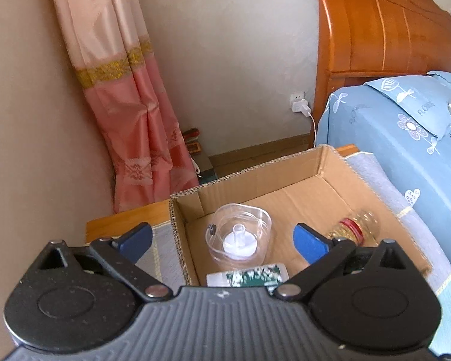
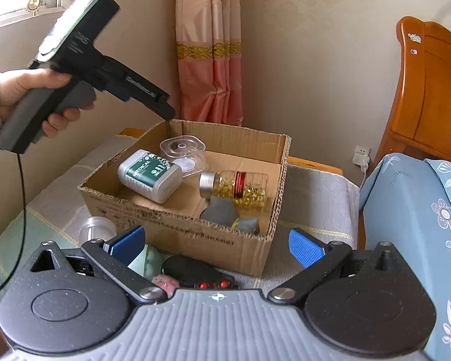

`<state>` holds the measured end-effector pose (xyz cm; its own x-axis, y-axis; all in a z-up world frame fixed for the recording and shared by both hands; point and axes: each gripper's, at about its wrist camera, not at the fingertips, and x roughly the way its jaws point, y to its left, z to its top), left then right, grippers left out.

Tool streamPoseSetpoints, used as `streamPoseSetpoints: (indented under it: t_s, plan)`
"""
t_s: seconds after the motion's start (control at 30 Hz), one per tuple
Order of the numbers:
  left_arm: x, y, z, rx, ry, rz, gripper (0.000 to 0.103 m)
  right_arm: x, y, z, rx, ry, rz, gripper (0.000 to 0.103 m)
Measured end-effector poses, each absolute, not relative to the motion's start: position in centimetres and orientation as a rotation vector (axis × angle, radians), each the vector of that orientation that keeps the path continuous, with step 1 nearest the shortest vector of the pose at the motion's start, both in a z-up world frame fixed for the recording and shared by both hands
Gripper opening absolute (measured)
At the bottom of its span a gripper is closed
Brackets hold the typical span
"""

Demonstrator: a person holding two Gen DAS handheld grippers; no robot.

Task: Organize rigid objects
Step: 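Carry both items into the cardboard box and open both tools, then withdraw both tools from the box toward the remaining objects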

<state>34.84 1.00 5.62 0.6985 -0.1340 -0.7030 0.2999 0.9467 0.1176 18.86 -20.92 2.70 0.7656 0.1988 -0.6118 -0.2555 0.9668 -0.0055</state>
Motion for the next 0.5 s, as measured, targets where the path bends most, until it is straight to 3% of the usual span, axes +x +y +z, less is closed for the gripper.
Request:
streamPoseSetpoints:
  t_s: [0.5]
  plan:
    - [23.8,1.4,6.8,0.285,0.726,-0.314,0.101,13.3,-21.2,-2.4,-0.003,0.741,0.191,0.103]
